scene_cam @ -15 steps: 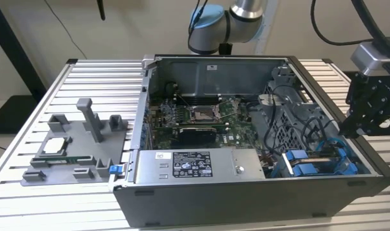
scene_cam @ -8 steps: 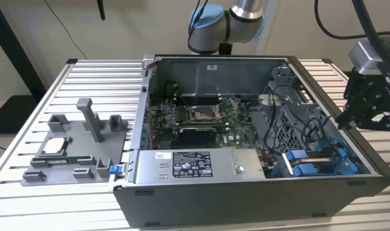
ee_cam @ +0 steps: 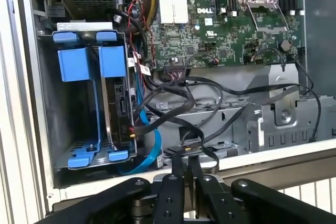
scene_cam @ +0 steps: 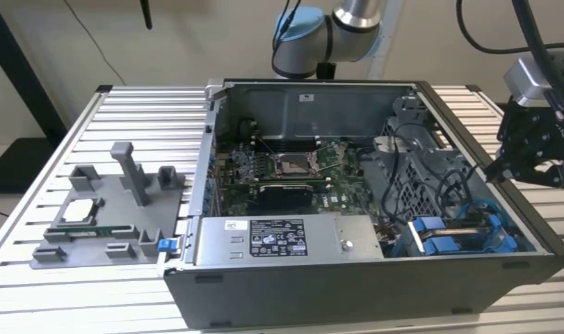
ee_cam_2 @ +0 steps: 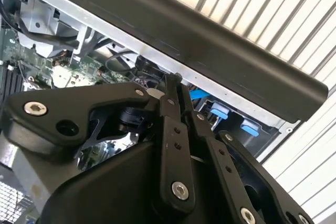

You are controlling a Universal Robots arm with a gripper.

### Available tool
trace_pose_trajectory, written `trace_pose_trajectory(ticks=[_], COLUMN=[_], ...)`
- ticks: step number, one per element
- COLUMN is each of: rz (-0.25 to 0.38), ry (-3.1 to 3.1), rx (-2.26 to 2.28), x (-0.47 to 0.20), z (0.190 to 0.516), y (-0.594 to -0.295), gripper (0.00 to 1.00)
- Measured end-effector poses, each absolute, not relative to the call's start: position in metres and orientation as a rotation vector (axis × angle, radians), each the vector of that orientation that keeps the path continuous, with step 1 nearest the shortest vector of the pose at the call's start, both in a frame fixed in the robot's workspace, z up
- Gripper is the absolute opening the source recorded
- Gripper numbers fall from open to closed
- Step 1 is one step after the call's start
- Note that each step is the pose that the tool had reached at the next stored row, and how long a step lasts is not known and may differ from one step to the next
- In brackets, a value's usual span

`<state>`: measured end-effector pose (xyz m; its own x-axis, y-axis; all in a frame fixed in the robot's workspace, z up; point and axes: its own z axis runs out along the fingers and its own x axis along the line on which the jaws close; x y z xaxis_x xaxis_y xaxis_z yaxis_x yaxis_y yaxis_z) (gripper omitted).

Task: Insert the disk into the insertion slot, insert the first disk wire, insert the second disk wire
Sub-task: 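Insert the second disk wire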

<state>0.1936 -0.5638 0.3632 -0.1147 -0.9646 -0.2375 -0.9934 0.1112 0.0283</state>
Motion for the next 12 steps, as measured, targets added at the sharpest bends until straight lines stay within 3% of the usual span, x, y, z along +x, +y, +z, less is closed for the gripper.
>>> trace_pose_trajectory(ticks=[12], rz=[0.271], ry=[2.217], rx=[-1.976], x=[0.176], z=[0.377], y=[-0.564], gripper=[0.0])
